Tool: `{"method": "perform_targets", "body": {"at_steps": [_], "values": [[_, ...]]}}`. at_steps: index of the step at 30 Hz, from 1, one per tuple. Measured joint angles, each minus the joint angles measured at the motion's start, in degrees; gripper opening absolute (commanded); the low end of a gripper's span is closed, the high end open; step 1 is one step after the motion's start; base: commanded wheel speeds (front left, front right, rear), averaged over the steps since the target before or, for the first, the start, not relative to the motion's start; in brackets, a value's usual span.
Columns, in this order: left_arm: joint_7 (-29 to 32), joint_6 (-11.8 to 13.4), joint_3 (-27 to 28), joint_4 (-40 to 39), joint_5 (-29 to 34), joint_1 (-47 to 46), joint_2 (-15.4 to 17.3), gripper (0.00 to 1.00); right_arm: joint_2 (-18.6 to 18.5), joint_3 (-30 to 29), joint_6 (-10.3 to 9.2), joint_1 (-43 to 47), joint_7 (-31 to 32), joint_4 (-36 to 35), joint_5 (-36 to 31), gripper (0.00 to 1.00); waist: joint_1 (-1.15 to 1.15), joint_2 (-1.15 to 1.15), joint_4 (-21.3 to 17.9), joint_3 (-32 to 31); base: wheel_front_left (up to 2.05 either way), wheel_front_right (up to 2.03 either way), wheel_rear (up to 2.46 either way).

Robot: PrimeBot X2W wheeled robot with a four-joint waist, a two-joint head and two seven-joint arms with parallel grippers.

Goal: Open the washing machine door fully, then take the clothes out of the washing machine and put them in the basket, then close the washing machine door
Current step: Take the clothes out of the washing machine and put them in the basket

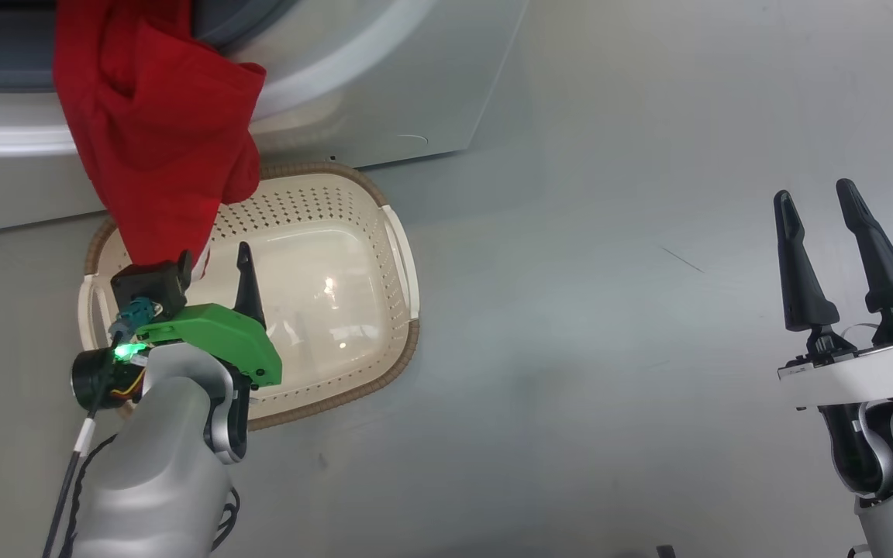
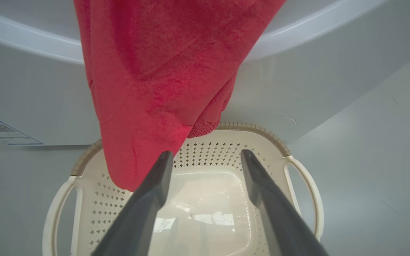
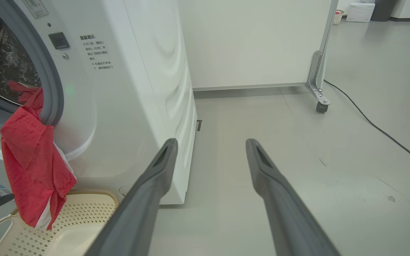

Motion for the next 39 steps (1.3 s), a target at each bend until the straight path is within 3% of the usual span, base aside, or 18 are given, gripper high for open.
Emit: {"method": "perform_targets", "body": {"at_steps": [7,13,23,39], "values": [[0.0,0.0,-2.2,-7.5,0.5,2.4,-0.1,1.00,-0.9,-0.1,0.00,0.7,0.0,0.7,-1.5,1.00,0.00,0.00,2.7,-3.2,0.00,0.00,0.00],[0.0,0.0,1.0,-16.9,4.7,4.4,-0.2,1.00,-1.1,0.0,0.00,2.5,0.0,1.6,-3.0,1.00,0.00,0.00,5.4,-6.4,0.00,0.00,0.00],[0.0,0.0,3.7,-26.0,12.4,13.7,-0.2,1.00,0.8,1.1,0.00,5.6,0.0,2.8,-4.4,1.00,0.00,0.00,9.3,-13.1,0.00,0.00,0.00],[0.0,0.0,3.1,-31.7,15.4,25.6,0.0,1.00,4.1,2.3,-0.01,10.7,0.0,4.4,-6.5,1.00,0.00,0.00,10.9,-22.0,0.00,0.00,0.00]]}}
